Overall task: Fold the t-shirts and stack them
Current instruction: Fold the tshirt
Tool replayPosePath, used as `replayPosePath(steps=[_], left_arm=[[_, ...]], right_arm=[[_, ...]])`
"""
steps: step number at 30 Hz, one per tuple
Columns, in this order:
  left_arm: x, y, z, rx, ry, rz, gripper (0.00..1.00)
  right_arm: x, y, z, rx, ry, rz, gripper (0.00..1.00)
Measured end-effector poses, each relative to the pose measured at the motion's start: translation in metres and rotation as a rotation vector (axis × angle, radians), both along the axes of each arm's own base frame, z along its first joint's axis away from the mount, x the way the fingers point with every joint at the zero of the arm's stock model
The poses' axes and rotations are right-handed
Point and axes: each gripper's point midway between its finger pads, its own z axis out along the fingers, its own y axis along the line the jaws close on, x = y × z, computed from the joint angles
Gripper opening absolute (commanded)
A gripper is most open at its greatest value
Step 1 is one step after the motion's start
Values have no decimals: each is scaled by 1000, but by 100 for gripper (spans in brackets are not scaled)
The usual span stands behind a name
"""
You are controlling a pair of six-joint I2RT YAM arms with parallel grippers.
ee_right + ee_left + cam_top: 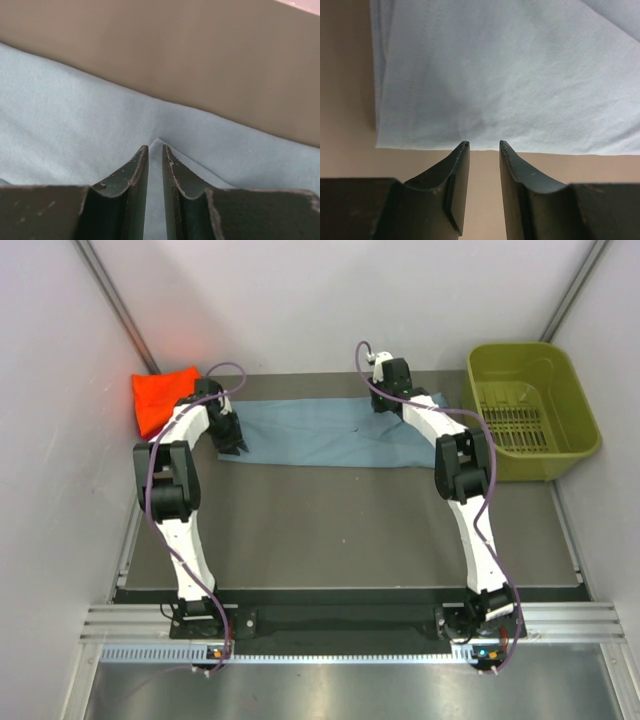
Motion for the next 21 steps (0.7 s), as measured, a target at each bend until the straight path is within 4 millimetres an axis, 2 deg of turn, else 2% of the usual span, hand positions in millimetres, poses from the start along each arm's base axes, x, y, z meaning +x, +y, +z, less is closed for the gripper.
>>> replayPosePath(steps=[5, 7, 11, 16, 21], left_arm=[[0, -4, 1, -5, -1, -6, 36], [0, -5, 1, -6, -1, -7, 36], [0, -4, 1, -5, 0, -6, 36], [-2, -3, 1, -9, 6, -3, 36], [-1, 1, 3, -20, 2, 8, 36]], right_arm=[[-2, 1, -4, -3, 10, 11, 19], [-3, 1, -5, -4, 16, 11, 24], [-5, 0, -7, 2, 30, 9, 25], [-8, -3, -12, 19, 55, 9, 20], [-14, -1, -16, 36, 93, 4, 7]])
